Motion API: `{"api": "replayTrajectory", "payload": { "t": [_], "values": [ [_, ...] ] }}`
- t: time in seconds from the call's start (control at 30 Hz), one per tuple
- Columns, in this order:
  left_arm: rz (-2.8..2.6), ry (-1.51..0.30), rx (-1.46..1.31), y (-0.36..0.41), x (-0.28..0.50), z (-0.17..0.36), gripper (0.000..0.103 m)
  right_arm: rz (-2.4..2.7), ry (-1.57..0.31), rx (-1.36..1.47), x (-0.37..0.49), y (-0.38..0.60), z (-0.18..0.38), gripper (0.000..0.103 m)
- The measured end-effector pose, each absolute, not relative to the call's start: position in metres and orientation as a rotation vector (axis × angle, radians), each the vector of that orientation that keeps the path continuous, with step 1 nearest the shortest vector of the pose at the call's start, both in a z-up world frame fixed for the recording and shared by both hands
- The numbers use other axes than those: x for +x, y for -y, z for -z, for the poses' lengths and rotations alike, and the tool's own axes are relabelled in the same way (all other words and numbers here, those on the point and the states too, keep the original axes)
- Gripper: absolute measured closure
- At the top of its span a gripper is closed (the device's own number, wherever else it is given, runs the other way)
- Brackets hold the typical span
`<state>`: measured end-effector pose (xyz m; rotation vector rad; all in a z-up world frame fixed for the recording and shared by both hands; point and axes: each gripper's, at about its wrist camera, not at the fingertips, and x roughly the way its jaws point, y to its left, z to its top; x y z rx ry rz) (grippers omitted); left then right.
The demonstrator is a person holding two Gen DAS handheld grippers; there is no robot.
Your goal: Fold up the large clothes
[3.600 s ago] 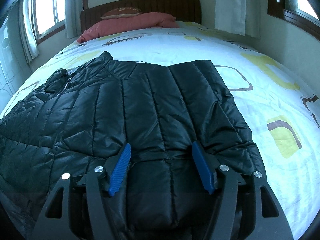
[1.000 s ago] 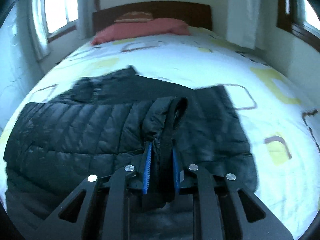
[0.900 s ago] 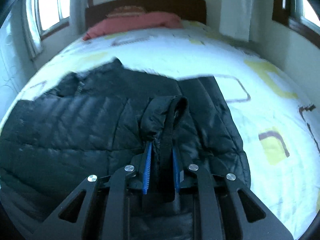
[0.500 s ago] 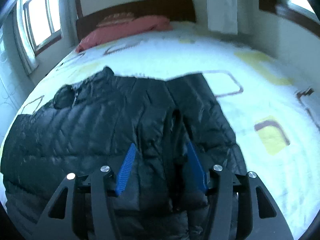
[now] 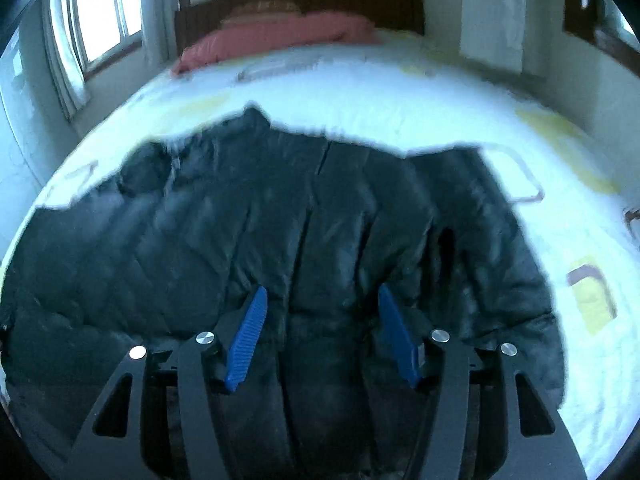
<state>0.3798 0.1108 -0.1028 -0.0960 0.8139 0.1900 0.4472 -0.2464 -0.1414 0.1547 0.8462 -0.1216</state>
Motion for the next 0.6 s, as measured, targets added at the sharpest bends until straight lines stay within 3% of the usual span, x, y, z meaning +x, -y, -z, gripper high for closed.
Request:
{"api": "replayTrajectory", "payload": {
  "t": [0.17,0.27,0.33,0.6],
  "values": [
    [-0.193,-0.625,-0.116,-0.106,0.374,0.062,0.030,0.083,-0.785,0.153,0.466,0.228,0.128,0.045],
    [-0.101,-0.714,-0.155,-0.098,0.412,0.082,0.026,0.051,-0.837,0.142,0.491,0.210,0.148,0.044],
    [-0.114,-0.877,-0.116,-0.091,0.438,0.118,0.026,0.057,-0.863,0.112,0.501,0.205,0.162,0.042],
    [-0.153,-0.769,-0.152,-0.107,0.392,0.107,0.026,0.134,-0.817,0.025,0.448,0.211,0.148,0.042]
  ]
}}
